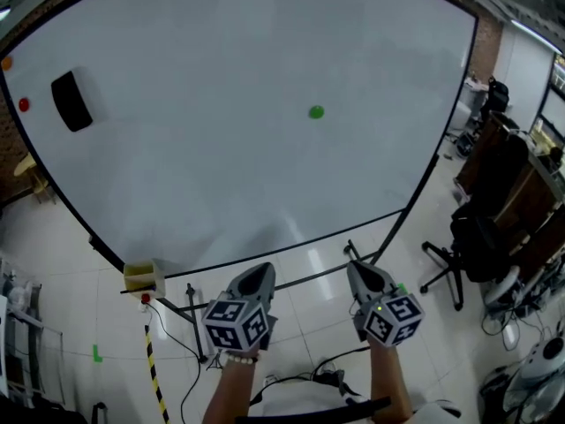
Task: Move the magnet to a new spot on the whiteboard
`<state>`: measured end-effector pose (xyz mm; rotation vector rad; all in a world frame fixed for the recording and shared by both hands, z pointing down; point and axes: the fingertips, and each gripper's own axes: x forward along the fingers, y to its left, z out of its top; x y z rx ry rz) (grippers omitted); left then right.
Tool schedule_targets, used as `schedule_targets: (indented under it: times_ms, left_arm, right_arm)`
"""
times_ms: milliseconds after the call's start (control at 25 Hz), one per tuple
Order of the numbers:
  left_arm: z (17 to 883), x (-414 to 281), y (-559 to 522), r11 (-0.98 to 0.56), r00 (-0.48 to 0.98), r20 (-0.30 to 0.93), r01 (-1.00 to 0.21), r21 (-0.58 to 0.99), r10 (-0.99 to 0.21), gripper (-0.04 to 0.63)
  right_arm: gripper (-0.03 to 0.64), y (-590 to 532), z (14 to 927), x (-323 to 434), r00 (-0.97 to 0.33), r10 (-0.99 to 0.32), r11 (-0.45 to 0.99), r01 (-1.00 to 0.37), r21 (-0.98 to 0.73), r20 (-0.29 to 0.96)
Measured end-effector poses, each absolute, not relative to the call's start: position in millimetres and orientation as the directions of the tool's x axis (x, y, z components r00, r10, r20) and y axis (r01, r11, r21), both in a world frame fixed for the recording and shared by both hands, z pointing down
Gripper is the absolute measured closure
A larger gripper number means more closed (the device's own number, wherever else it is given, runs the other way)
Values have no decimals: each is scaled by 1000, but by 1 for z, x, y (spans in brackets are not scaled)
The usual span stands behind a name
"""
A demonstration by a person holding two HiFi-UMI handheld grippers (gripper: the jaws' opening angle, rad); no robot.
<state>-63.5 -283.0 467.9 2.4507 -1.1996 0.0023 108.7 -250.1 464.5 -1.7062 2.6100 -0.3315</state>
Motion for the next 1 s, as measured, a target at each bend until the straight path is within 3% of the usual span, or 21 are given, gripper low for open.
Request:
schedule_targets:
  times_ms: [600,760,880,1000]
  left_arm:
    - [434,-28,-327,-519,571,149,-808,280,-808,597]
    - [420,-28,-334,-516,560,127,-815,264,-819,597]
    - [414,-33,-336,-508,549,115,-821,259,-828,597]
    - [415,-37,-338,-498,538,116,-829,256,-835,597]
  right_arm:
    - [583,-356,351,129,-404,-914,401,-912,85,-23]
    - [558,-382,308,122,-399,-913,385,-912,144,-81]
    - [475,-396,282,117,-392,-912,369,-913,175,-120]
    - [474,-410,262,110,-383,-912,349,-912,214,-147]
